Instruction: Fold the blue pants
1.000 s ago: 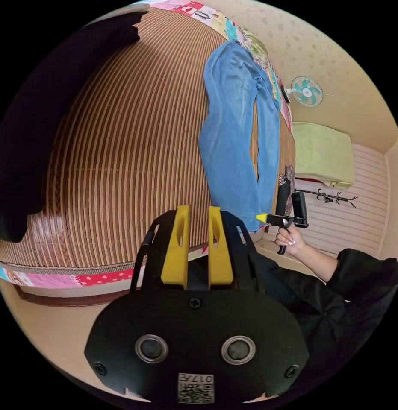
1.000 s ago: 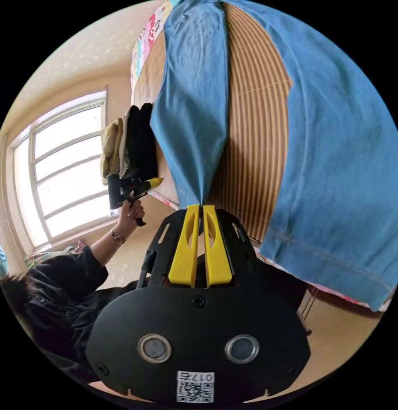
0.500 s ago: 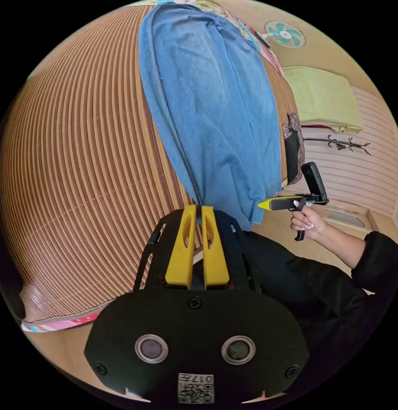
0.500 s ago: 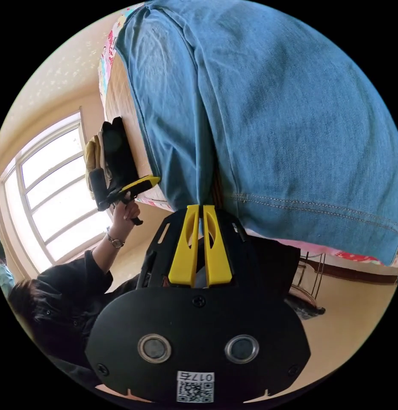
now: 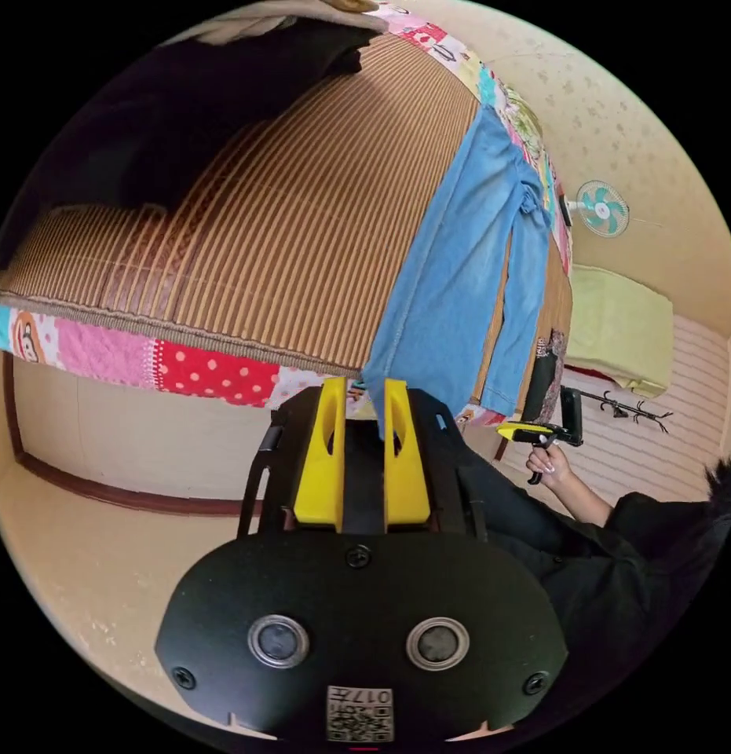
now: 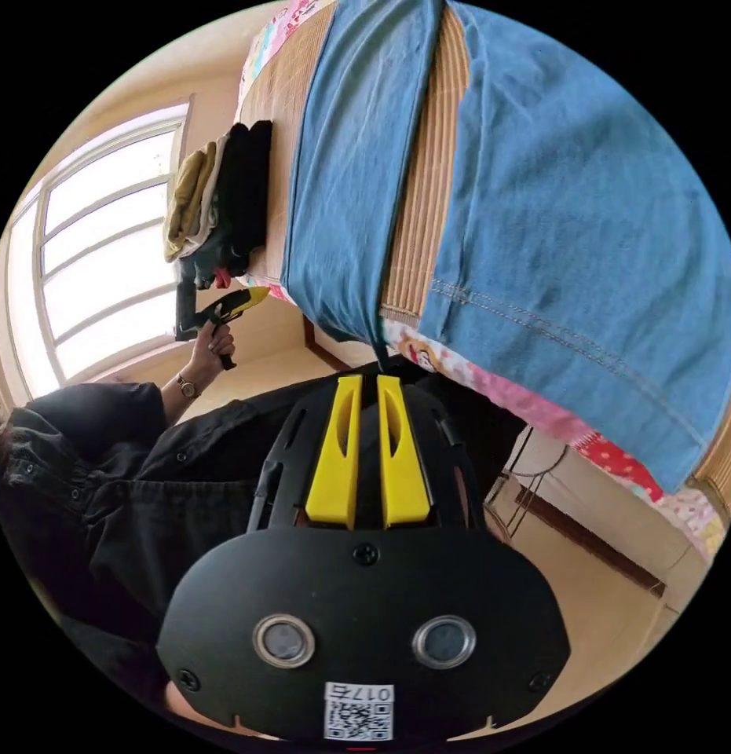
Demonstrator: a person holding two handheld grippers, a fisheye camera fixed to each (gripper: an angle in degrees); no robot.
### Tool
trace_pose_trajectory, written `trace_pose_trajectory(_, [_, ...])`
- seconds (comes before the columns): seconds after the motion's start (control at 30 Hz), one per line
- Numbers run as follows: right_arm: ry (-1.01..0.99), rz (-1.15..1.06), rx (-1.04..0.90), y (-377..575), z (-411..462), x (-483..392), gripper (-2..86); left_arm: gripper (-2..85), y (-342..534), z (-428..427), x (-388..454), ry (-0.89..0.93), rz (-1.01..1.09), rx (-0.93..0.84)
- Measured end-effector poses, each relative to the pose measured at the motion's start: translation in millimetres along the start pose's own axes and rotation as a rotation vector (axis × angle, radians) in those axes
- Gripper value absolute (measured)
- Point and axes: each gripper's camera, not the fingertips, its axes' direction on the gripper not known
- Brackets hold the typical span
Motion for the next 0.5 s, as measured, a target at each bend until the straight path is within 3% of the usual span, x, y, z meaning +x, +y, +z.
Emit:
trace_pose_trajectory(0.1, [0.176,0.16,0.166,24.6,-55.1,34.8,7.4,9.4,-21.1,42.5,72.4,0.071,0.219,-0.083])
trace_pose_trajectory(0.23, [0.256,0.313,0.165,31.8,-80.4,80.0,11.0,11.4,-54.3,141.6,161.1,0.122,0.442,-0.297])
trace_pose_trajectory(0.3, [0.236,0.322,0.126,29.7,-74.7,92.7,11.2,11.4,-66.4,184.1,182.1,0.104,0.457,-0.384])
trace_pose_trajectory(0.4, [0.287,0.297,0.104,34.1,-66.0,97.0,9.2,6.6,-79.1,240.0,194.1,-0.066,0.37,-0.517])
trace_pose_trajectory(0.5, [0.223,0.25,0.116,51.1,-68.3,92.4,8.7,3.5,-79.9,251.9,191.6,-0.058,0.292,-0.562])
